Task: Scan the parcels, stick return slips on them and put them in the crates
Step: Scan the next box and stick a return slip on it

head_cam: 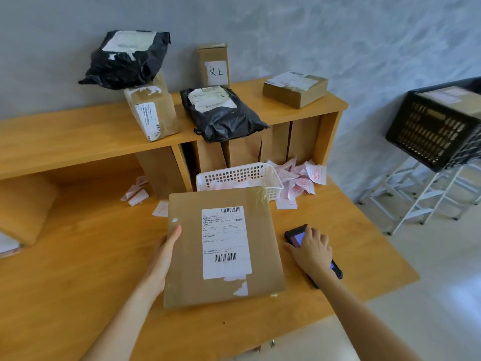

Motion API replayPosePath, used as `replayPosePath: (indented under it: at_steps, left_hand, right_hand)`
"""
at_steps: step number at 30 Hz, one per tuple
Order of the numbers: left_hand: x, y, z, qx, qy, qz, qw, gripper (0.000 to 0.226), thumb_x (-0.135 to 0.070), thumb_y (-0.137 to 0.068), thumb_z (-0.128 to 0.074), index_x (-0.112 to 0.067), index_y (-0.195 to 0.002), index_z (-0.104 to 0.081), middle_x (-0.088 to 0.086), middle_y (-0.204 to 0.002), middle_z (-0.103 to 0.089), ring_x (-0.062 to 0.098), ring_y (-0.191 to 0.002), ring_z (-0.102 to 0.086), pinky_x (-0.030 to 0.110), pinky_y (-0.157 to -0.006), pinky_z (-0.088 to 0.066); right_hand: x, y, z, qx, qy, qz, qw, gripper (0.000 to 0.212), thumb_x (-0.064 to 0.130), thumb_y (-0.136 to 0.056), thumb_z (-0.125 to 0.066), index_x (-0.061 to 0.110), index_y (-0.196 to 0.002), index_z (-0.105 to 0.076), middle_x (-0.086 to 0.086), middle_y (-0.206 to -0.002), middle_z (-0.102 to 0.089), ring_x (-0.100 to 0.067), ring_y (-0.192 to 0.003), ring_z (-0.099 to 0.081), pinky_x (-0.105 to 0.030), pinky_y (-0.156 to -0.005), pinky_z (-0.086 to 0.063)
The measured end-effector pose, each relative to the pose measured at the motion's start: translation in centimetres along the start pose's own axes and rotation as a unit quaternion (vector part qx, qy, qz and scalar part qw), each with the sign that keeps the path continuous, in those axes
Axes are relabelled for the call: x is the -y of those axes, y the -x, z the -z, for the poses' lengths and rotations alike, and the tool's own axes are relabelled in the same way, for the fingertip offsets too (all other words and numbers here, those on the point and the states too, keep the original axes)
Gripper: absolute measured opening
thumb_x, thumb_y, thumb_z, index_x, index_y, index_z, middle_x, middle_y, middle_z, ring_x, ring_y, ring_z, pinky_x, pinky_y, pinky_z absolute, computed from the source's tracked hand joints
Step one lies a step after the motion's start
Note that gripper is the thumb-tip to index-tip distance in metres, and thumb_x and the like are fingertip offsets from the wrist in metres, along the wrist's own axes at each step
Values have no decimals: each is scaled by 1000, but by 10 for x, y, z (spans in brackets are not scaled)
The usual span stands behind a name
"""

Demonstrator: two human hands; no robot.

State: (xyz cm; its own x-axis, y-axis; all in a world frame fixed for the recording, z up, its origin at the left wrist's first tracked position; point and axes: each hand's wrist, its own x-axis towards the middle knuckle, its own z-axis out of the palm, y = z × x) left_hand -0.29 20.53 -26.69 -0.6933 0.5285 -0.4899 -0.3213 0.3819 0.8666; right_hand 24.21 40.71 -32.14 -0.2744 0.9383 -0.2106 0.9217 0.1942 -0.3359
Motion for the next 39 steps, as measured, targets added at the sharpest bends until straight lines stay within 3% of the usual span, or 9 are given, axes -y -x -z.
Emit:
replayPosePath:
  at_steps: [2, 6, 11, 14, 19, 24, 29, 34, 39]
  left_hand:
    - [7, -8, -6, -14, -4, -23, 1000, 36, -55, -92, -52, -29, -116, -62, -7, -104, -68, 14, -96, -63, 30, -72, -47]
    - [10, -11, -6, -23, -3, -33, 999, 44, -55, -91, -53, -27, -124, -62, -3, -114, -68, 17, -103, -62, 35, -82, -46]
    - [15, -14, -1, -44, 17, -22, 999, 48, -60, -88, -56, -28, -122, -63, -1, -113, -69, 22, -104, -64, 40, -89, -49]
    - [13, -14, 4, -61, 25, -34, 997, 45, -57, -90, -55, -27, -123, -62, -3, -113, -67, 18, -102, -61, 37, -87, -45]
    - [10, -15, 18, -86, 36, -49, 994, 57, -60, -86, -57, -23, -129, -60, -2, -121, -65, 21, -107, -61, 38, -90, -46]
    - [10, -8, 22, -83, 46, -65, 993, 49, -50, -93, -54, -20, -131, -57, 0, -118, -63, 20, -103, -58, 33, -84, -42]
    - [14, -5, 28, -92, 65, -63, 992, 58, -55, -88, -59, -18, -133, -57, 1, -126, -62, 24, -114, -57, 41, -101, -43]
    - [14, 3, 32, -91, 70, -63, 991, 57, -55, -87, -60, -18, -131, -58, 1, -120, -64, 23, -108, -58, 36, -89, -44]
    - [16, 9, 34, -90, 82, -63, 991, 51, -53, -88, -61, -17, -124, -61, 2, -112, -67, 19, -94, -61, 33, -77, -45]
  right_hand:
    - [-6, -1, -7, 3, 26, -18, 999, 96, 66, -86, -52, 8, -151, -14, -8, -153, -27, -30, -137, -27, -37, -108, -29]
    - [-10, -4, -12, -2, 46, -50, 998, 97, 62, -87, -56, 3, -150, -12, -12, -149, -29, -32, -135, -30, -37, -108, -31]
    - [-8, -6, -8, -1, 64, -41, 997, 86, 60, -83, -61, 4, -140, -31, -12, -138, -41, -30, -126, -40, -35, -100, -40]
    - [-1, -4, -2, 2, 43, -27, 999, 80, 60, -81, -64, 5, -133, -39, -10, -133, -45, -29, -122, -42, -34, -93, -44]
    - [24, 6, 18, -1, 10, 30, 1000, 69, 60, -79, -66, 8, -121, -49, -7, -119, -51, -27, -115, -47, -33, -78, -44]
    - [51, 27, 48, -27, -16, 98, 995, 64, 61, -73, -67, 11, -111, -53, -2, -106, -51, -24, -105, -50, -31, -72, -43]
    - [67, 51, 72, 12, 16, 179, 984, 60, 63, -70, -66, 18, -108, -52, 3, -102, -49, -17, -96, -46, -26, -67, -41]
    - [76, 72, 76, 51, 76, 237, 967, 58, 64, -71, -66, 19, -103, -52, 4, -97, -45, -15, -88, -45, -25, -67, -41]
    - [81, 90, 74, 73, 111, 275, 952, 65, 61, -71, -69, 16, -115, -55, 5, -99, -45, -16, -92, -45, -28, -71, -44]
